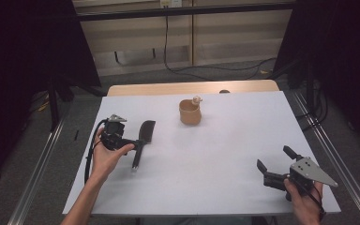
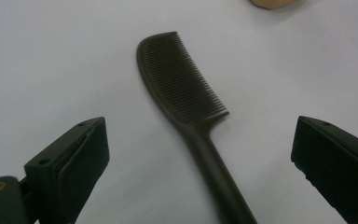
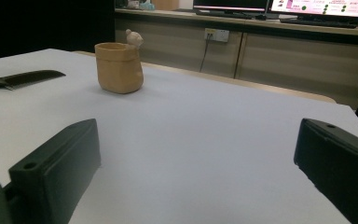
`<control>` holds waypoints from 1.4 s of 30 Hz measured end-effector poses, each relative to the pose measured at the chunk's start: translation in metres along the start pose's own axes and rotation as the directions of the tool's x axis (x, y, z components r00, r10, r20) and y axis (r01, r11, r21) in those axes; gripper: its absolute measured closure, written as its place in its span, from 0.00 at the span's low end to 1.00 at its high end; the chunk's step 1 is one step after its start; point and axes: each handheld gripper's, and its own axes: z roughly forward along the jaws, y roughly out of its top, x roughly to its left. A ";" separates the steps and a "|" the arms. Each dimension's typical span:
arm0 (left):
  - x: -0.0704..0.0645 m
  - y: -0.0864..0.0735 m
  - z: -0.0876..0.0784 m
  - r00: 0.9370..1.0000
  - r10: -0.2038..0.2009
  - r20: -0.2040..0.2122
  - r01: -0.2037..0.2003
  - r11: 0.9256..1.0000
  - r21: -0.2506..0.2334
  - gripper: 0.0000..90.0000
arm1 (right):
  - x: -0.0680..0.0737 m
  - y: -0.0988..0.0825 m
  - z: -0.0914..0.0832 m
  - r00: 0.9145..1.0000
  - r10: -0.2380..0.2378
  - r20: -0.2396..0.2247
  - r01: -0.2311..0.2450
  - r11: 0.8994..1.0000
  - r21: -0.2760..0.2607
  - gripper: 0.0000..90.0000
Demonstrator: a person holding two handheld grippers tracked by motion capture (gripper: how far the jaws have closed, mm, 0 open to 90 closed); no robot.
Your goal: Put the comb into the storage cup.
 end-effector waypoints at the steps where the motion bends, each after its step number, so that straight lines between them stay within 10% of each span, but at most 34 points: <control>1: 0.001 0.002 0.002 1.000 -0.007 0.013 0.007 1.000 0.006 0.05 | 0.000 0.000 0.000 1.000 0.001 0.002 -0.001 1.000 0.004 0.00; 20: -0.003 0.005 0.028 1.000 -0.011 0.011 0.009 0.982 0.188 0.17 | 0.001 0.000 -0.002 1.000 -0.007 -0.006 0.007 1.000 0.006 0.00; 42: -0.006 0.005 0.039 0.999 -0.031 -0.009 0.032 0.966 0.257 0.46 | 0.001 -0.001 -0.001 1.000 -0.011 -0.017 0.011 1.000 0.013 0.00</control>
